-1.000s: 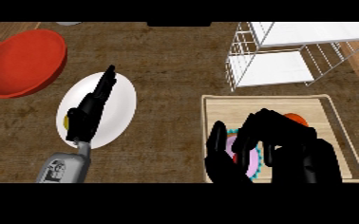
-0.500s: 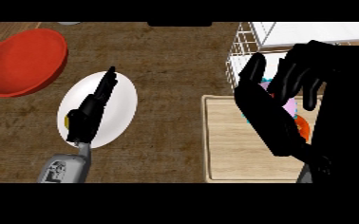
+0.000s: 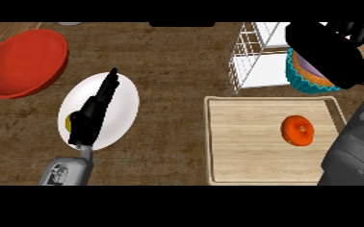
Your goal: Pick the cupcake from the tray and place it in the tiered shelf
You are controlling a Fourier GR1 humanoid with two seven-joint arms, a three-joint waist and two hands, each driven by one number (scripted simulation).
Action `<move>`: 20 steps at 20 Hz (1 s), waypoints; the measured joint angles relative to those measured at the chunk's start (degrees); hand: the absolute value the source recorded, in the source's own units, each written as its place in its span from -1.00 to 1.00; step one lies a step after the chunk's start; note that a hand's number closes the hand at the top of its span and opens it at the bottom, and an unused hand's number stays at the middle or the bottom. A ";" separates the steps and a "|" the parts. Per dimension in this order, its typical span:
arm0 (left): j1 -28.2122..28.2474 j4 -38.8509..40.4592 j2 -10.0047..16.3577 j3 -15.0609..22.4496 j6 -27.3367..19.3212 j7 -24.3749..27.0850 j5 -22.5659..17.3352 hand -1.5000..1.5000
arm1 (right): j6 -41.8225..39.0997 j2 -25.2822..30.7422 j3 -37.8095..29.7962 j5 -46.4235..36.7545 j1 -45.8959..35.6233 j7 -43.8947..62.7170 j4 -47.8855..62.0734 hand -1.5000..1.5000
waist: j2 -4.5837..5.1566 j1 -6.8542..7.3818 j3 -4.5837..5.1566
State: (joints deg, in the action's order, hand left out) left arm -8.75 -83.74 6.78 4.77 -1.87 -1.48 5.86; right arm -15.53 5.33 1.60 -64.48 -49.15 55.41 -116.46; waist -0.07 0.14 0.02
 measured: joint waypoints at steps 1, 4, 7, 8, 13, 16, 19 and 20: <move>0.05 -0.07 -0.14 0.11 0.10 -0.10 0.07 0.00 | -0.14 0.71 -1.11 0.23 -1.12 -0.39 1.25 1.00 | 0.00 0.02 0.01; -0.48 -0.28 -0.48 -0.04 -0.02 -0.95 0.35 0.00 | 0.29 2.37 -3.01 0.84 -2.95 -2.06 4.72 1.00 | 0.03 0.04 -0.01; -0.46 0.89 -0.39 -0.54 0.30 0.40 0.40 0.00 | 1.54 4.64 -3.31 -0.01 -2.56 -4.71 7.32 1.00 | 0.06 0.05 0.02; -0.28 0.94 -0.52 -0.44 0.43 0.47 0.47 0.00 | 2.25 5.14 -3.50 -0.27 -2.75 -5.46 8.60 1.00 | 0.07 0.08 0.00; -1.00 0.13 -0.06 -1.26 1.34 -0.45 0.16 0.00 | 6.52 7.34 -4.71 -0.93 -2.61 -9.88 14.50 1.00 | 0.10 0.13 0.01; -2.02 1.64 -0.80 -1.08 0.84 -0.01 0.81 0.00 | 11.14 8.68 -4.11 -3.08 -2.71 -13.68 20.16 1.00 | 0.22 0.26 0.00; -1.48 1.72 -0.33 -1.67 1.45 0.62 0.51 0.00 | 15.91 9.20 -3.68 -3.54 -2.66 -18.38 25.41 1.00 | 0.25 0.44 0.00; -1.15 1.73 -0.74 -1.34 1.10 0.95 0.93 0.00 | 17.61 9.22 -4.19 -3.24 -2.52 -19.54 26.62 1.00 | 0.24 0.43 0.00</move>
State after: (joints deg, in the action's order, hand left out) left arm -9.90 -82.00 6.04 3.44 -0.78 -0.52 6.79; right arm 2.09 14.54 -2.59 -67.72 -51.68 35.87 -89.83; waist 0.17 0.56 0.01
